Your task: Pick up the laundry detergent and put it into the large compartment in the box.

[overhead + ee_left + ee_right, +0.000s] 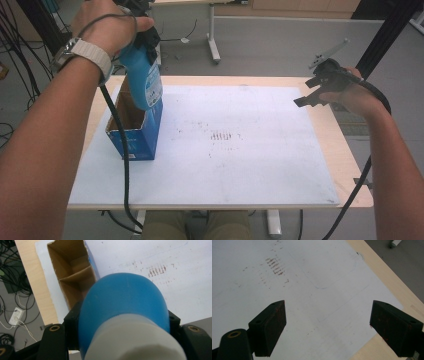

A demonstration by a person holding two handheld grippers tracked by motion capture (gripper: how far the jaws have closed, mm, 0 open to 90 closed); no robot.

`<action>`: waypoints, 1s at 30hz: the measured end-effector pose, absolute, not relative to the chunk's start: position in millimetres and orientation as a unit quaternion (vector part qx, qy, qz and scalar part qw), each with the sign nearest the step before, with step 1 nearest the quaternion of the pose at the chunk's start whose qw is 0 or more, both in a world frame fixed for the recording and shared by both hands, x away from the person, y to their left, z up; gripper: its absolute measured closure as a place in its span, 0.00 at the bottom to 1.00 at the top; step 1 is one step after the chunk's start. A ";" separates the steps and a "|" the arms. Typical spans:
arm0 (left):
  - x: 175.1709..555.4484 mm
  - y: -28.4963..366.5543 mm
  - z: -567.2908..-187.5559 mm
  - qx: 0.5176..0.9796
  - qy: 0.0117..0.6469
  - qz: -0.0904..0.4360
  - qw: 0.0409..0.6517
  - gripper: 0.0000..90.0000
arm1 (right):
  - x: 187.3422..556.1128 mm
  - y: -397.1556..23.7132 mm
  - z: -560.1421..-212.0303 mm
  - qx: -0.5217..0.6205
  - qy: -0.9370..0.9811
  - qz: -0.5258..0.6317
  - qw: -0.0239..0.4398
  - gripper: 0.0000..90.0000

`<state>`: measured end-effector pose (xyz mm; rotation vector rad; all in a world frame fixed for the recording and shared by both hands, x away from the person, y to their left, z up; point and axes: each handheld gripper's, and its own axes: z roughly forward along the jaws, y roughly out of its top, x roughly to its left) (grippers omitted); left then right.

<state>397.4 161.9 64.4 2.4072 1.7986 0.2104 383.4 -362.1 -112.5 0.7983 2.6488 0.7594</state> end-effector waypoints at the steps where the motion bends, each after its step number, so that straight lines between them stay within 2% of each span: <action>1: 397.3 164.2 64.6 0.795 0.599 0.071 0.067 0.42 | 384.0 -361.9 -112.7 0.276 0.915 0.262 0.136 0.15; 30: 406.7 193.2 49.8 0.760 0.641 0.082 0.068 0.42 | 397.1 -363.4 -123.2 0.278 0.915 0.263 0.125 0.15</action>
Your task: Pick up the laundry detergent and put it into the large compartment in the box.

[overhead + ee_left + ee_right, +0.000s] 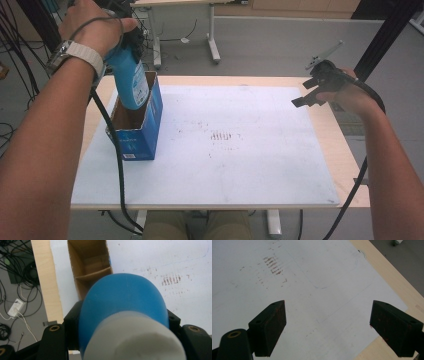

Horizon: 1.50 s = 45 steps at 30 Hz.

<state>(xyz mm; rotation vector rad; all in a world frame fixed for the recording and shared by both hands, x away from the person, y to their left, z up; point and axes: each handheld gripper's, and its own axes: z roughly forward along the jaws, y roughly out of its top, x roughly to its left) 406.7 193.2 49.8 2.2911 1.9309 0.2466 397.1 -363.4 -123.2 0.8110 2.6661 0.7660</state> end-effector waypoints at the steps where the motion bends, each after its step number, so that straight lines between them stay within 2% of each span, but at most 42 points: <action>1: 406.8 193.7 49.4 0.758 0.643 0.082 0.068 0.42 | 397.3 -363.4 -123.1 0.279 0.915 0.262 0.125 0.15; 45: 433.5 215.7 2.1 0.740 0.667 0.067 0.045 0.42 | 413.4 -358.1 -134.6 0.283 0.919 0.252 0.108 0.16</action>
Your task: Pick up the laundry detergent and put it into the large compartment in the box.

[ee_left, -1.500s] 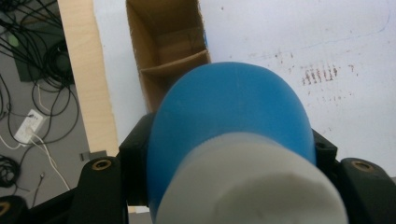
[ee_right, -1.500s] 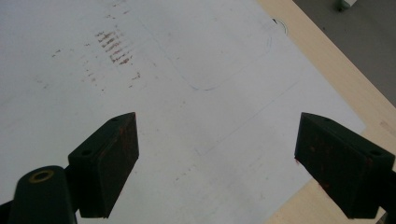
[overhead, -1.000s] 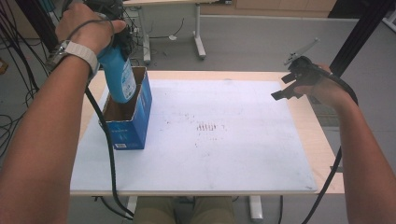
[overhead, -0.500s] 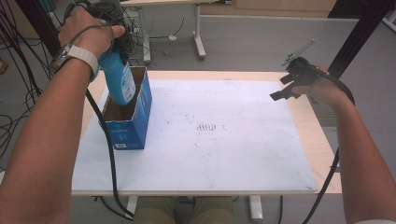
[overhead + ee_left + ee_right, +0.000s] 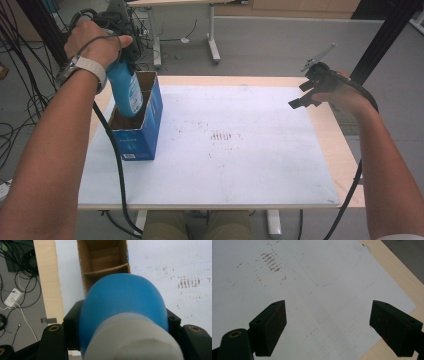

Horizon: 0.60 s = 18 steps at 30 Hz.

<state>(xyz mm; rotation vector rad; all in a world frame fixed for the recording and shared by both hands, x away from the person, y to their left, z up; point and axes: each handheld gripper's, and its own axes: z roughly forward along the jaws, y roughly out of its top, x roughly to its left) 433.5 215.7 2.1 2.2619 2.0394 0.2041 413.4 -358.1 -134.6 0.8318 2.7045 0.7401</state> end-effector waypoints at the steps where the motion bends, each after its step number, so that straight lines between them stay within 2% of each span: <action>1: 434.1 216.0 0.9 0.740 0.668 0.065 0.044 0.42 | 413.5 -357.7 -134.6 0.283 0.920 0.251 0.108 0.16; 18: 440.2 222.6 -27.7 0.739 0.671 0.054 0.041 0.42 | 414.6 -356.4 -135.9 0.283 0.921 0.248 0.105 0.16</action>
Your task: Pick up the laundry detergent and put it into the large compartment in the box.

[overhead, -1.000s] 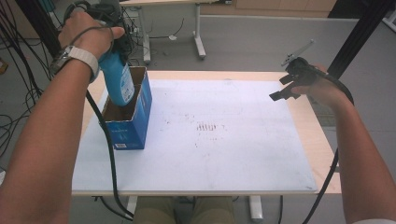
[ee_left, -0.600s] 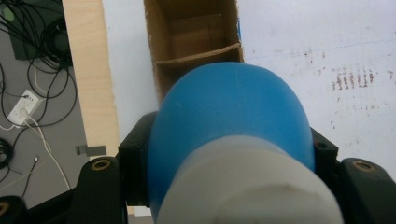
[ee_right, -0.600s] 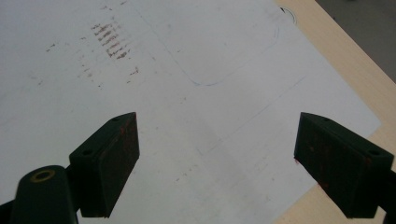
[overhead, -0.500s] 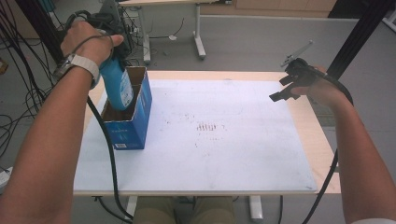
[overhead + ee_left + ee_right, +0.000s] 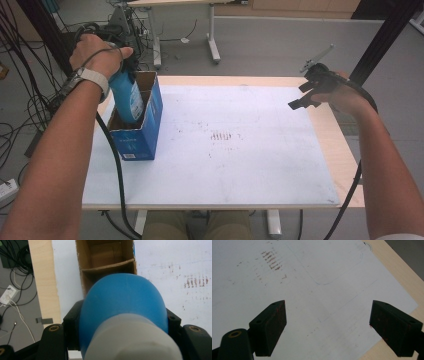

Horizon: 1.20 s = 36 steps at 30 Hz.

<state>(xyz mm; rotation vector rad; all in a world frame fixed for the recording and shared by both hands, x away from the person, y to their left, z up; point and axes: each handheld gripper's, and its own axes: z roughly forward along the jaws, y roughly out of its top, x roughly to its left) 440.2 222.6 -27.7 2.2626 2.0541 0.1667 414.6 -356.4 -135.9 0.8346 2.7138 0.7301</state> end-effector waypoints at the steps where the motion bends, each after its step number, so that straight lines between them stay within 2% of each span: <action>1: 440.0 222.4 -29.8 0.738 0.671 0.055 0.042 0.42 | 414.5 -356.3 -135.8 0.283 0.921 0.247 0.105 0.16; 36: 446.0 230.0 -93.6 0.743 0.667 0.046 0.042 0.41 | 418.6 -353.5 -145.4 0.287 0.922 0.244 0.095 0.16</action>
